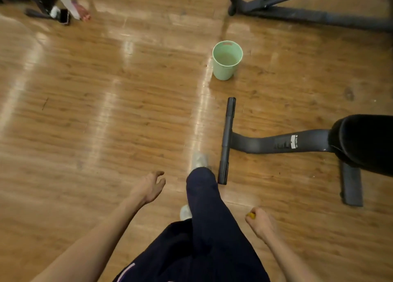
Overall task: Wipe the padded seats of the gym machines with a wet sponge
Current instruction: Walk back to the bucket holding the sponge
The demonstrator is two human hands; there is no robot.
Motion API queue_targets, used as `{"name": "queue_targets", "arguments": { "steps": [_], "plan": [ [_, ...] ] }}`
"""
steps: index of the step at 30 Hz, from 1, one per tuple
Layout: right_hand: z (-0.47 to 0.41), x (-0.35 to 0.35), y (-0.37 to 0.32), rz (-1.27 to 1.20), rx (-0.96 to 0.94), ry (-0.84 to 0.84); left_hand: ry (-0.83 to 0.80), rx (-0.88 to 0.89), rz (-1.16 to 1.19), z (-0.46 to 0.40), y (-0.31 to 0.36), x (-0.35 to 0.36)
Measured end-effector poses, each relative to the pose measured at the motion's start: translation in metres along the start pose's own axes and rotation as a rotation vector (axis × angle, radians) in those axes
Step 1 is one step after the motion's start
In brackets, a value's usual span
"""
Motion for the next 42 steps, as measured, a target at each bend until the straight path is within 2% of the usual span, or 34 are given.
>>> {"name": "queue_targets", "arguments": {
  "steps": [4,9,16,21,28,34,38,42],
  "plan": [
    [-0.047,-0.036,-0.050,-0.050,0.010,-0.005,-0.010,-0.001,0.007,-0.064,0.014,-0.053],
    [-0.113,-0.112,-0.143,-0.094,-0.004,-0.001,-0.028,-0.055,-0.023,-0.128,0.019,-0.121],
    [-0.185,-0.241,-0.308,-0.130,-0.198,0.062,-0.037,-0.149,0.002,-0.194,0.020,-0.212],
    [-0.236,-0.294,-0.391,-0.257,-0.258,0.068,-0.097,-0.149,-0.093,-0.269,0.030,-0.275],
    [-0.285,-0.336,-0.413,-0.217,0.018,0.070,-0.167,0.020,-0.157,-0.395,0.103,-0.392],
    [-0.311,-0.376,-0.410,-0.370,0.216,0.071,-0.186,0.181,-0.357,-0.484,0.199,-0.484],
    [-0.340,-0.415,-0.423,-0.539,0.231,0.127,-0.192,0.268,-0.444,-0.532,0.270,-0.511],
    [-0.378,-0.463,-0.452,-0.753,0.135,0.188,-0.173,0.297,-0.469,-0.562,0.342,-0.517]
  ]
}}
Point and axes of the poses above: each hand's wrist, its own z-axis away from the middle knuckle, its own x-axis out of the palm, y = z × x, the point moved 5 cm from there along -z, towards the middle knuckle, and after that the axes turned 11 degrees about -z, right-handed, at the moved point
